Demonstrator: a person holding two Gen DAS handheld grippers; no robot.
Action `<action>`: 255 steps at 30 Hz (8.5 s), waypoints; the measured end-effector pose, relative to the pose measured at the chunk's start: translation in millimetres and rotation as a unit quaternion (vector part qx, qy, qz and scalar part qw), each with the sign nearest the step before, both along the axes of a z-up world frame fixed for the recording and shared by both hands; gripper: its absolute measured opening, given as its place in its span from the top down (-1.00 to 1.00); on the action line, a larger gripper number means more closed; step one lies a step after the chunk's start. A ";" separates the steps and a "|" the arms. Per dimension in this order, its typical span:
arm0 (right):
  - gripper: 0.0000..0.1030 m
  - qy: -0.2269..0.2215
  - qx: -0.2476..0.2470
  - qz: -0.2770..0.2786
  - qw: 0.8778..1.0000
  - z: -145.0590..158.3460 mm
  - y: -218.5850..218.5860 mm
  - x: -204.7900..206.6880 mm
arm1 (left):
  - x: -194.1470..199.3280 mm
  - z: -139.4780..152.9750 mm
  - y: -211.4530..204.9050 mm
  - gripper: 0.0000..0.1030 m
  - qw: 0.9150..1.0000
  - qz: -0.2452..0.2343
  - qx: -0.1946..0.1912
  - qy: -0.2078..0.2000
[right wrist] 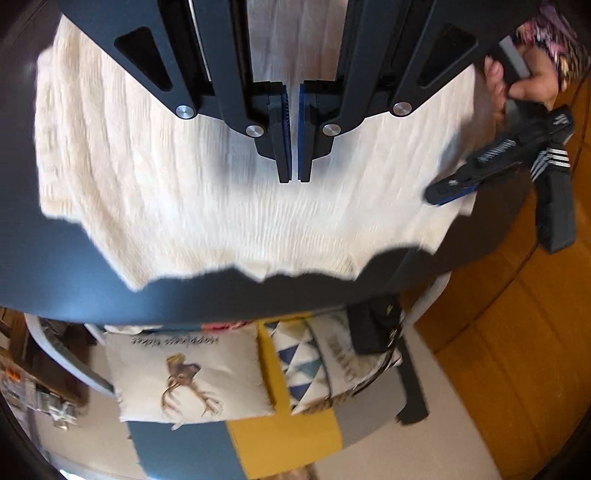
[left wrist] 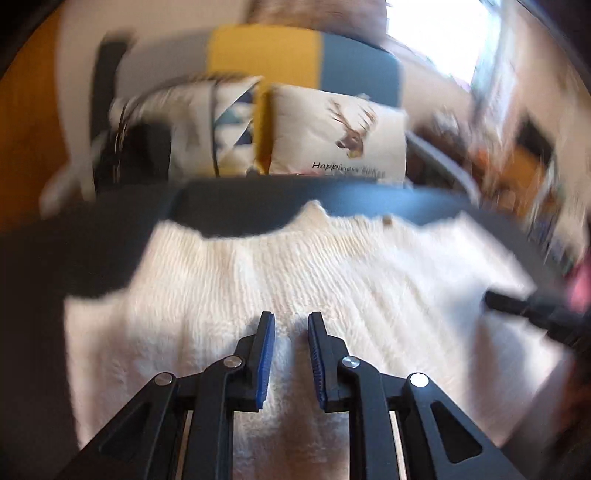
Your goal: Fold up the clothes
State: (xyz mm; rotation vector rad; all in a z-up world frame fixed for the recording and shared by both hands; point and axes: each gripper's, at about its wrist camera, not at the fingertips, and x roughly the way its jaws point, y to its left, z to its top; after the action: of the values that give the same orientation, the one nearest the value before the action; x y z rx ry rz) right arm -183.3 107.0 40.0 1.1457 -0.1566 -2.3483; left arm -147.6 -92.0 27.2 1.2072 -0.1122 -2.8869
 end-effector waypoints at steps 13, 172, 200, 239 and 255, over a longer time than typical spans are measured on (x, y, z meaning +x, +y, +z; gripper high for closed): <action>0.96 -0.002 0.001 -0.038 0.999 -27.0 -17.0 -51.6 | -42.5 -18.4 -22.7 0.56 1.000 0.016 0.010 -0.004; 0.90 -0.032 -0.013 -0.107 0.994 -4.2 112.5 59.3 | 65.0 -7.5 21.5 0.48 0.999 0.015 0.038 -0.016; 0.84 0.021 0.114 0.012 0.993 6.3 -27.1 49.2 | 72.2 1.1 4.8 0.48 0.995 0.043 0.090 -0.026; 0.38 0.047 0.091 0.062 0.993 60.0 -61.2 76.3 | 68.2 -11.6 -63.2 0.38 0.985 0.165 0.025 -0.040; 0.22 -0.016 0.097 0.110 0.989 24.3 -113.6 54.3 | 72.4 -13.9 -65.2 0.38 0.985 0.167 0.038 -0.033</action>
State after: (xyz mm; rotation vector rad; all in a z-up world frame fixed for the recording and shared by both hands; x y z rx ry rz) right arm -129.0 -6.5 64.3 1.2241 0.1824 -2.1859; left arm -75.3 -157.1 13.2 1.1989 0.1842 -2.5829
